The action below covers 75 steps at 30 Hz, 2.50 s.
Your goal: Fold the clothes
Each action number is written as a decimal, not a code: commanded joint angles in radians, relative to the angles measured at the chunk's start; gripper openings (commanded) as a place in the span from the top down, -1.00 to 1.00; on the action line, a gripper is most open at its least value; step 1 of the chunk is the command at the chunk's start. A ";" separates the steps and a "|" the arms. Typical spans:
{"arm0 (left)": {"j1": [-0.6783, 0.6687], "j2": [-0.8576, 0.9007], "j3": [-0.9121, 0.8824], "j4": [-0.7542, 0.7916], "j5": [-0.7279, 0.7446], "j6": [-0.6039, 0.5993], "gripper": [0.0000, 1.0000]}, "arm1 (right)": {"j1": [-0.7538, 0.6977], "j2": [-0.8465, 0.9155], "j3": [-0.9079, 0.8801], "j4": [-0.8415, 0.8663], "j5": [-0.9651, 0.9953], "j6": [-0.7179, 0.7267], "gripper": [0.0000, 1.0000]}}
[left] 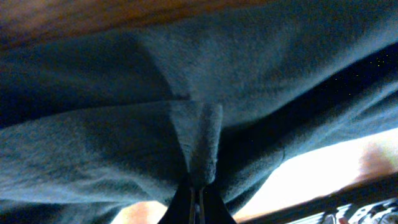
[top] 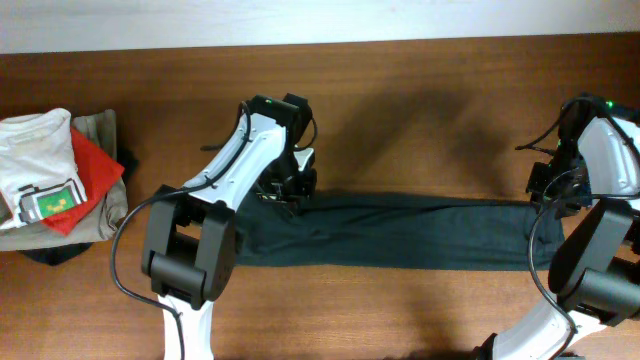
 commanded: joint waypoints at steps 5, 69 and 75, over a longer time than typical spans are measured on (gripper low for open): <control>-0.120 -0.064 0.016 -0.058 -0.148 0.016 0.99 | -0.004 -0.015 0.006 0.003 -0.002 0.000 0.32; 0.145 -0.123 -0.279 0.422 -0.070 -0.128 -0.30 | -0.108 0.023 0.053 0.228 -0.335 -0.068 0.20; 0.145 -0.123 -0.279 0.418 -0.070 -0.128 -0.30 | -0.108 0.023 -0.198 0.428 -0.335 -0.044 0.20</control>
